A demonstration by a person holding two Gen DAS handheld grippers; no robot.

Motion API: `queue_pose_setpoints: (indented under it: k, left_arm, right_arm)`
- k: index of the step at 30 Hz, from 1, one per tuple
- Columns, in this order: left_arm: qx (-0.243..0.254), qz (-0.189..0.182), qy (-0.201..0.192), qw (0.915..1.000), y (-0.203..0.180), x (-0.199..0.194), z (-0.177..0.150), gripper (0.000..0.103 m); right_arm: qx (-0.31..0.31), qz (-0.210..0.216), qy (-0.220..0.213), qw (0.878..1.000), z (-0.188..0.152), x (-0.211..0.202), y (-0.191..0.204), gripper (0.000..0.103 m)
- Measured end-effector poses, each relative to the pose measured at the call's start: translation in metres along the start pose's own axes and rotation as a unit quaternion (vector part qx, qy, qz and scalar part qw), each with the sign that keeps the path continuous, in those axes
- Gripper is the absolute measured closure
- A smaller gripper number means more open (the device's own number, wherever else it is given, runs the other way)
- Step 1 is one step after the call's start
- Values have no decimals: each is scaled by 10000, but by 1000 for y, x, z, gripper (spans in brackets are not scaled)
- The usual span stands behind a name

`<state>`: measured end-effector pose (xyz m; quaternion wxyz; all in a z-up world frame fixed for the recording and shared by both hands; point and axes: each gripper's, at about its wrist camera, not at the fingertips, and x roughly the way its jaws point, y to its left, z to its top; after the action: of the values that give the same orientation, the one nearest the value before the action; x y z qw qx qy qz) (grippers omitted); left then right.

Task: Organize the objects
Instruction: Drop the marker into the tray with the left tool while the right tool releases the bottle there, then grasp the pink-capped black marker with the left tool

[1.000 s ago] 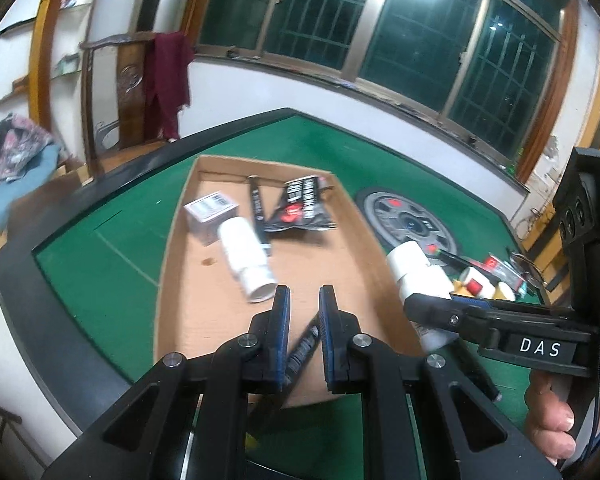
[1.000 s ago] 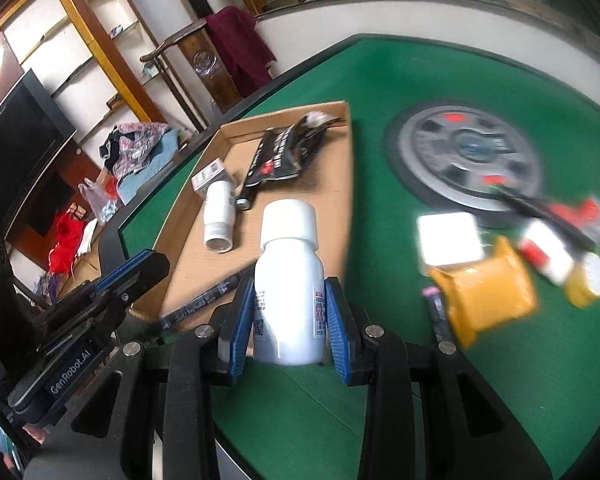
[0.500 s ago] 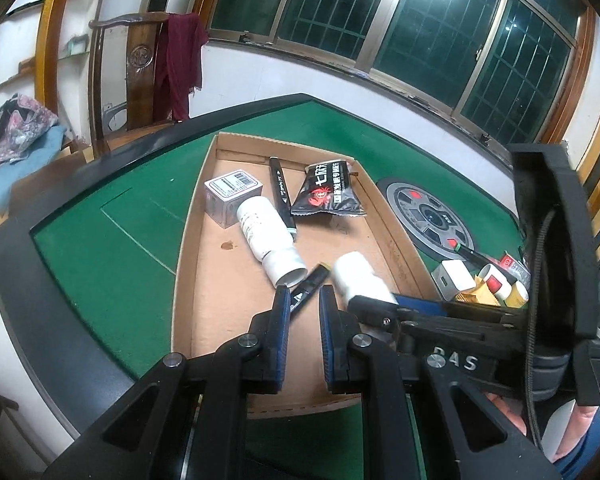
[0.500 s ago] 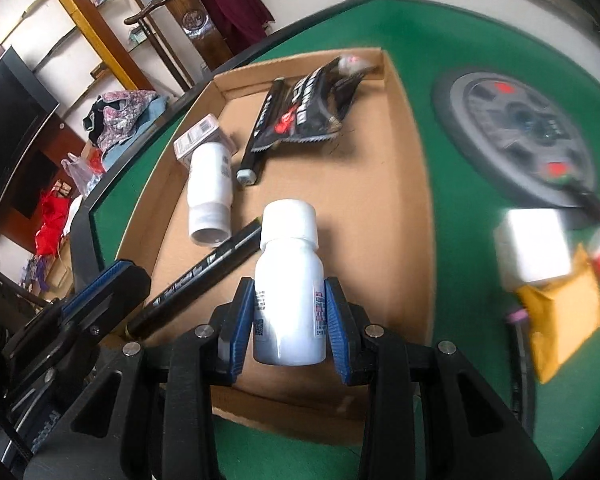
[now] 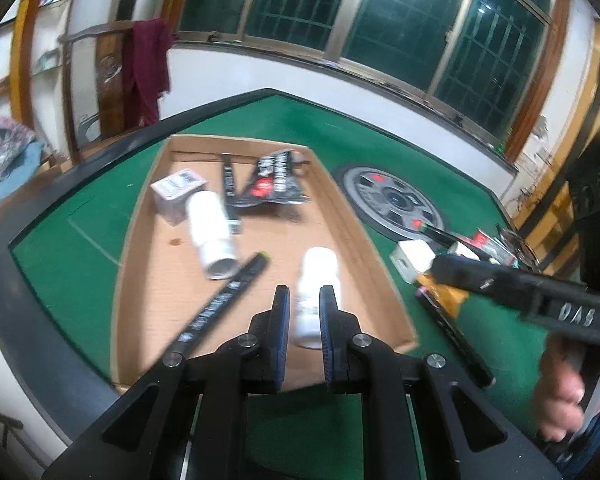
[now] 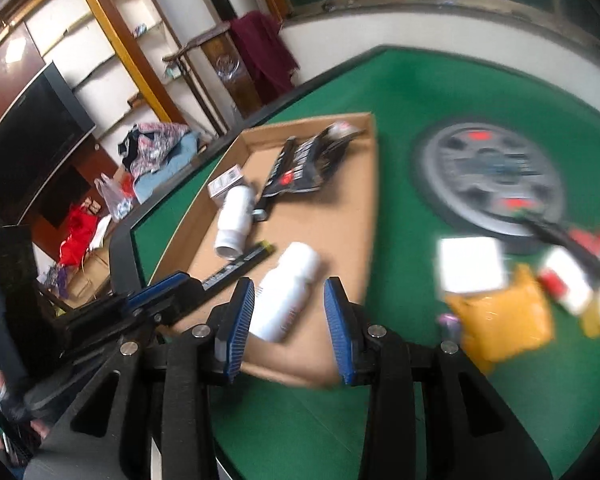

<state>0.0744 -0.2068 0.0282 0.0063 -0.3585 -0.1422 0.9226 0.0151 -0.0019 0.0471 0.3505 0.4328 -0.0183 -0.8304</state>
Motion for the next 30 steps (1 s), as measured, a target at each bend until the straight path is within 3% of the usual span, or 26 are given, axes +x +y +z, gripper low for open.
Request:
queue_pose_setpoints:
  k: [8, 13, 18, 20, 23, 26, 27, 30]
  left_arm:
    - [587, -424, 401, 9966, -79, 9, -11, 91]
    - [593, -862, 1214, 9871, -129, 39, -20, 91]
    - [558, -570, 1790, 9806, -160, 74, -31, 89]
    - [458, -463, 1798, 9815, -166, 79, -30, 76]
    - [613, -75, 1786, 9820, -176, 85, -31, 74]
    - [729, 23, 1747, 9819, -185, 85, -33, 67]
    - [823, 114, 1717, 9816, -188, 85, -34, 67]
    - [1101, 356, 1540, 9813, -192, 85, -38, 81]
  right_arm:
    - [1031, -194, -126, 9944, -29, -50, -98, 69]
    - [1536, -262, -302, 9873, -31, -68, -126, 69]
    - [1678, -264, -420, 9846, -31, -76, -132, 69]
    - [1703, -241, -432, 9842, -31, -77, -134, 69]
    - [1719, -238, -446, 9838, -31, -77, -136, 69]
    - [1750, -261, -449, 9832, -33, -77, -140, 69]
    - [1760, -254, -440, 9831, -33, -76, -141, 69]
    - [1742, -308, -375, 9835, -34, -72, -142, 69]
